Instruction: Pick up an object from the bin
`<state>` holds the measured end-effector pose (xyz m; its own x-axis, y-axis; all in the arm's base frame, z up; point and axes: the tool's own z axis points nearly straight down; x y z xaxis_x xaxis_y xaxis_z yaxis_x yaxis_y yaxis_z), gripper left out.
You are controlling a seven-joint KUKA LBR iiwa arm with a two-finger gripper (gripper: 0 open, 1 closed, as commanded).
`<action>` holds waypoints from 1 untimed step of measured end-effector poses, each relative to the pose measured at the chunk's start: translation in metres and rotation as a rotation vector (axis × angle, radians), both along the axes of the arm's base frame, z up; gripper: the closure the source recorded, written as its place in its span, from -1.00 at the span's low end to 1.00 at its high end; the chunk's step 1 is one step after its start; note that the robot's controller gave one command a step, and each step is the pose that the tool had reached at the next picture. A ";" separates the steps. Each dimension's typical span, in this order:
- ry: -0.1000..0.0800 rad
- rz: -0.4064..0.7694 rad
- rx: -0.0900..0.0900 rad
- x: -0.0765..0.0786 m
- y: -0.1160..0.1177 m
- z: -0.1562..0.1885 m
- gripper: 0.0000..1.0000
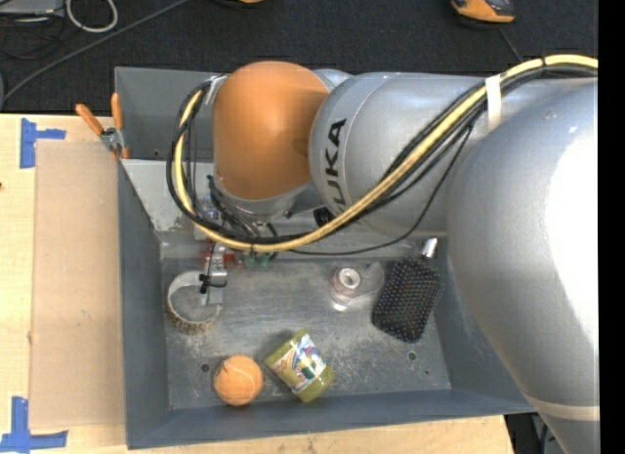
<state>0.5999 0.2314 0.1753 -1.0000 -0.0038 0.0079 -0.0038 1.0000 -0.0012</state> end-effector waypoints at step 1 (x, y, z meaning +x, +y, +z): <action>-0.007 -0.006 0.002 0.002 -0.002 0.005 -1.00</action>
Offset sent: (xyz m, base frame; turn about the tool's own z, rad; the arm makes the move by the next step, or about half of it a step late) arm 0.0218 0.0092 -0.1053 -0.0748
